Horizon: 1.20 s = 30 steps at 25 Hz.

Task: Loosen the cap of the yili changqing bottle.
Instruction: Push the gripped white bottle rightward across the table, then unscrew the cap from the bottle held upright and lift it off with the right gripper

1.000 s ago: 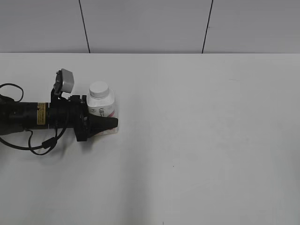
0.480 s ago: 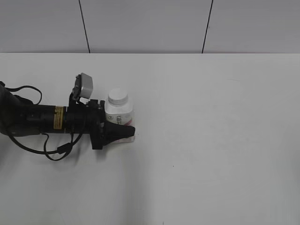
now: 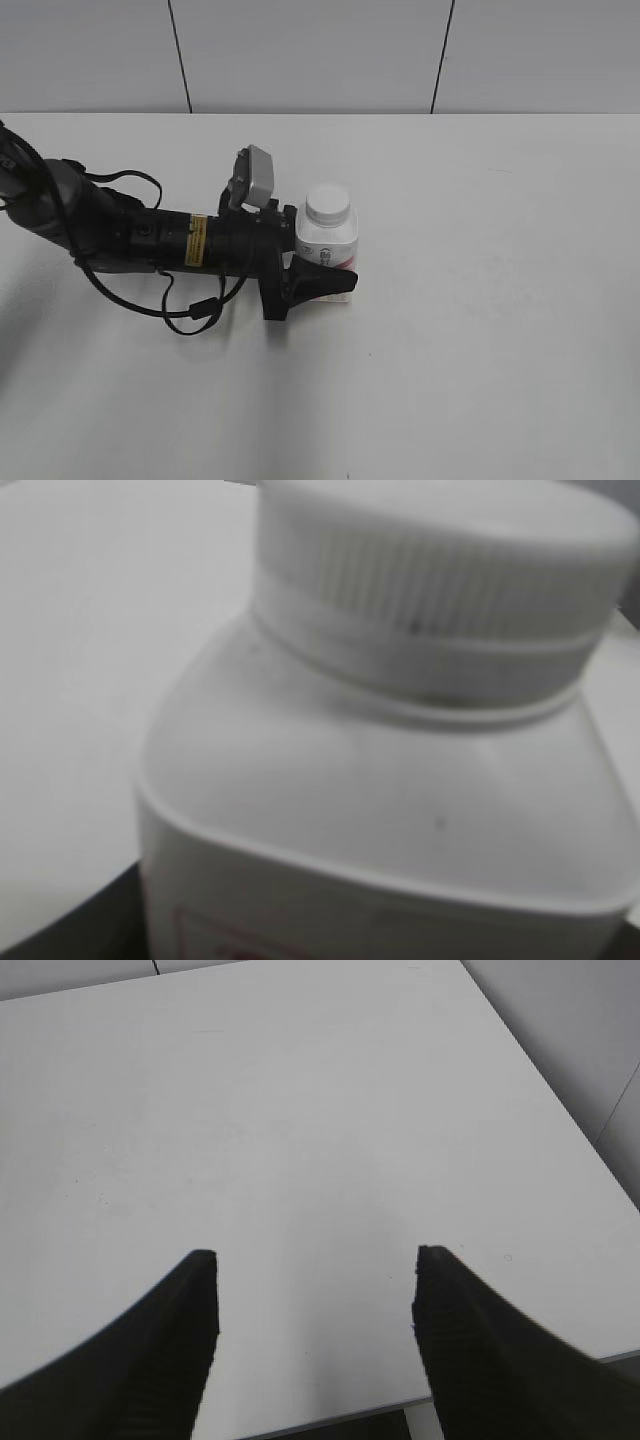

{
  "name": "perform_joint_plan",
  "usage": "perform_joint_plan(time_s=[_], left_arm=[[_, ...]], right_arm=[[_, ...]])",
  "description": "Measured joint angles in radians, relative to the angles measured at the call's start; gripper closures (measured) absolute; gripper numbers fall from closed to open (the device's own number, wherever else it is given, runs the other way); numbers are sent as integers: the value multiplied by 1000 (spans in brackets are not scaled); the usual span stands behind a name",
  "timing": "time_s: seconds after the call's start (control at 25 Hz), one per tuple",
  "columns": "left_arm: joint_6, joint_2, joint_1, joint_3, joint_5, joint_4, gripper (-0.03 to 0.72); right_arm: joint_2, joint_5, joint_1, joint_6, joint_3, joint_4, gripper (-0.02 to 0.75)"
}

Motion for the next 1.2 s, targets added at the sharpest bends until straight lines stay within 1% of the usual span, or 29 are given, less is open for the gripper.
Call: perform_joint_plan(time_s=[0.12,0.36,0.88,1.2], left_arm=[[0,0,-24,-22,34,-30,241],[0,19,-35,-35,45,-79,245],[3,72,-35,-39,30,-111,249],[4,72,-35,-39,29,-111,249]], right_arm=[[0,0,0,0,0,0,246],[0,0,0,0,0,0,246],[0,0,0,0,0,0,246],[0,0,0,0,0,0,246]])
